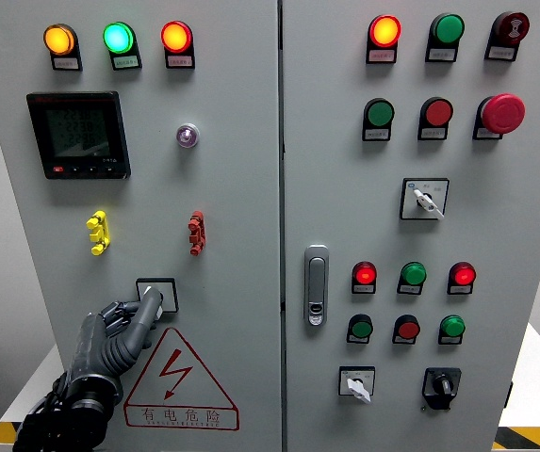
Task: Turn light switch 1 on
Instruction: 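Twist the rotary switch knob with the left hand until the lamp lights, then hold the turned knob in place with the left hand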
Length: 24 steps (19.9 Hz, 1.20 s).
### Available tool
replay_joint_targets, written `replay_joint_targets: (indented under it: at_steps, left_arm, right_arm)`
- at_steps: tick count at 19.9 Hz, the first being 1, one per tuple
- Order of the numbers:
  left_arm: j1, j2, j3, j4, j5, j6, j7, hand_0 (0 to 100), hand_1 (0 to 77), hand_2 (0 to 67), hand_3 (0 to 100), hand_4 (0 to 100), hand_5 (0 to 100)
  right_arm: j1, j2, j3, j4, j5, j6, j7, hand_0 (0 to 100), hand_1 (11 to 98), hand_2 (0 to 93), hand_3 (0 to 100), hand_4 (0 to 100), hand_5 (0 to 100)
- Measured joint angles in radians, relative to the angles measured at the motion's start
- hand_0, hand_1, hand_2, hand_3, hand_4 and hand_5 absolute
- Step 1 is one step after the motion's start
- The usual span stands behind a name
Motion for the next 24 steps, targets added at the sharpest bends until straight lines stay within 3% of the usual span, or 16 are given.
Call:
replay_joint_targets:
  at_steps: [5,13,24]
  left_arm:
    - [-0.001,0.0,0.001,0.0,0.0,-0.001,0.005,100,51.0,59.2,78,91,57]
    - [-0.001,0.0,0.002,0.0,0.0,-0.001,0.006,100,57.0,60.2,78,91,57]
    - [-0.001,0.0,0.002,0.006,0.0,-0.002,0.007,100,53.8,60.1,78,91,57]
  right_arm:
    - [0.0,0.0,0.0,0.0,0.0,0.0,0.0,0,22.2,0.0,11,23,15]
    - [0.0,0.0,0.0,0.0,0.0,0.001,0.0,0,22.2,0.0,11,23,15]
    - [0.0,0.0,0.0,0.0,0.0,0.0,0.0,0,22.3,0.0,11,23,15]
